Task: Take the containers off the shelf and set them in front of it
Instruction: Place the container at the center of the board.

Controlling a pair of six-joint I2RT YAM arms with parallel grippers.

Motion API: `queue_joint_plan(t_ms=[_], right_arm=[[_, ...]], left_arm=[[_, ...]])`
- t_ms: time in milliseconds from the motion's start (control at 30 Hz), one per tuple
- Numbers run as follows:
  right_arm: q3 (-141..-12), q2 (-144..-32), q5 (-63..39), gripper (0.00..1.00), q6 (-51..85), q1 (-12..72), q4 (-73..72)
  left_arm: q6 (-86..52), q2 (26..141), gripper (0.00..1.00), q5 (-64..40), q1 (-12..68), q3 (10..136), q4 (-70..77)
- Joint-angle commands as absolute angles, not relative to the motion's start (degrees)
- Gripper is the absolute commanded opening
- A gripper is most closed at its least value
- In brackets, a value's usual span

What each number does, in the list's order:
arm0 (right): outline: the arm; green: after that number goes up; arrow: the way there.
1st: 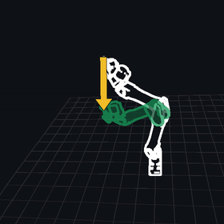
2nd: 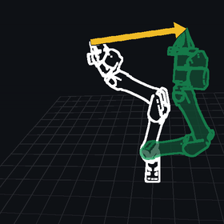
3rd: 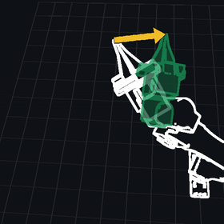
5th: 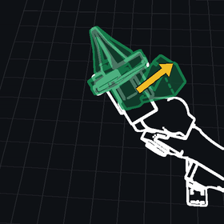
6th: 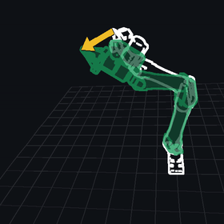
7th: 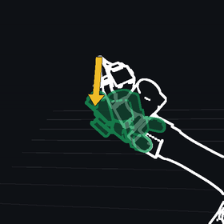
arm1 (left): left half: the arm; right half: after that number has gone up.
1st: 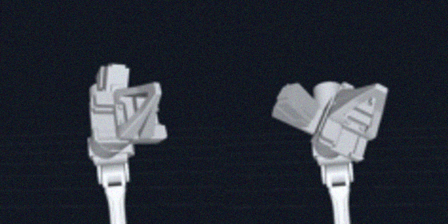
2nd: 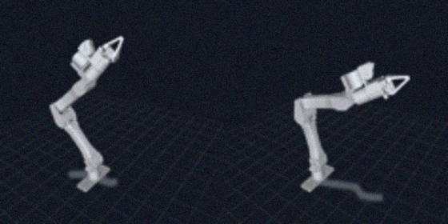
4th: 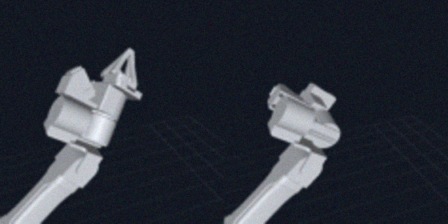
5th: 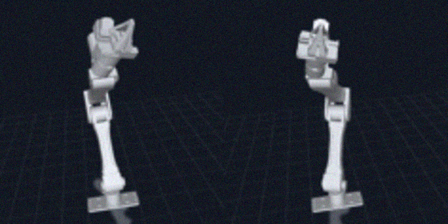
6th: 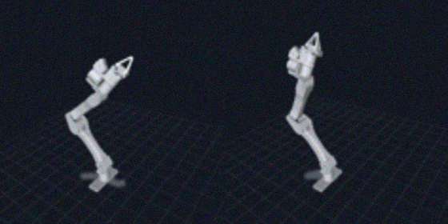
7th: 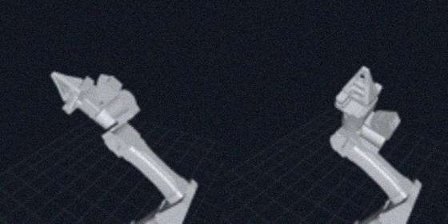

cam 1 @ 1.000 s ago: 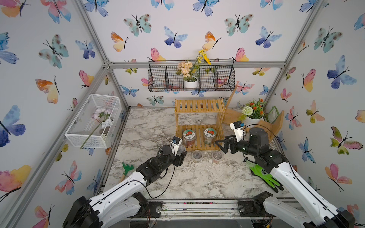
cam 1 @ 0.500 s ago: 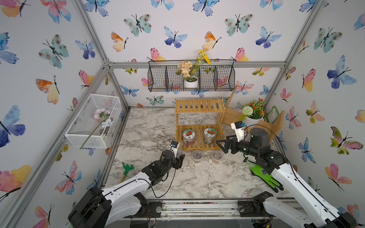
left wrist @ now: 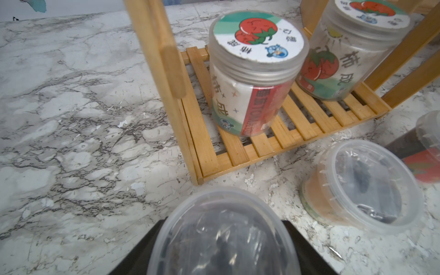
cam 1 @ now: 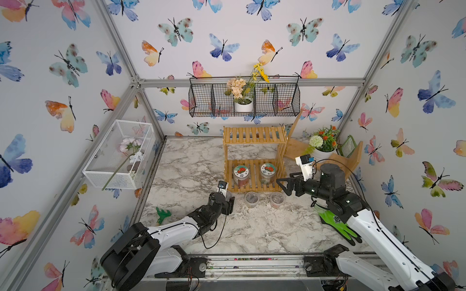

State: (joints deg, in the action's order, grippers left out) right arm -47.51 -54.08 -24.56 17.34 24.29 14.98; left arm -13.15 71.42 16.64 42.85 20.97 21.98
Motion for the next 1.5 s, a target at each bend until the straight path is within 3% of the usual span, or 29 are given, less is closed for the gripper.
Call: queue_joint_plan(t_ms=[0, 267, 900, 1467], right_arm=[[-47.2, -53.2, -23.5, 0.98, 16.9, 24.0, 15.9], [-47.4, -53.0, -23.4, 0.98, 16.6, 24.0, 16.5], [-47.7, -53.5, -23.4, 0.98, 16.1, 24.0, 17.0], [-53.9, -60.4, -20.9, 0.98, 15.6, 24.7, 19.2]], left_arm=[[-13.6, 73.8, 0.65, 19.8, 42.3, 21.2, 25.5], [-13.6, 76.6, 0.67, 20.4, 41.1, 21.8, 26.8], [-14.6, 75.7, 1.0, 21.6, 40.1, 21.4, 25.8], [-9.8, 64.8, 0.99, 21.4, 40.3, 26.8, 13.4]])
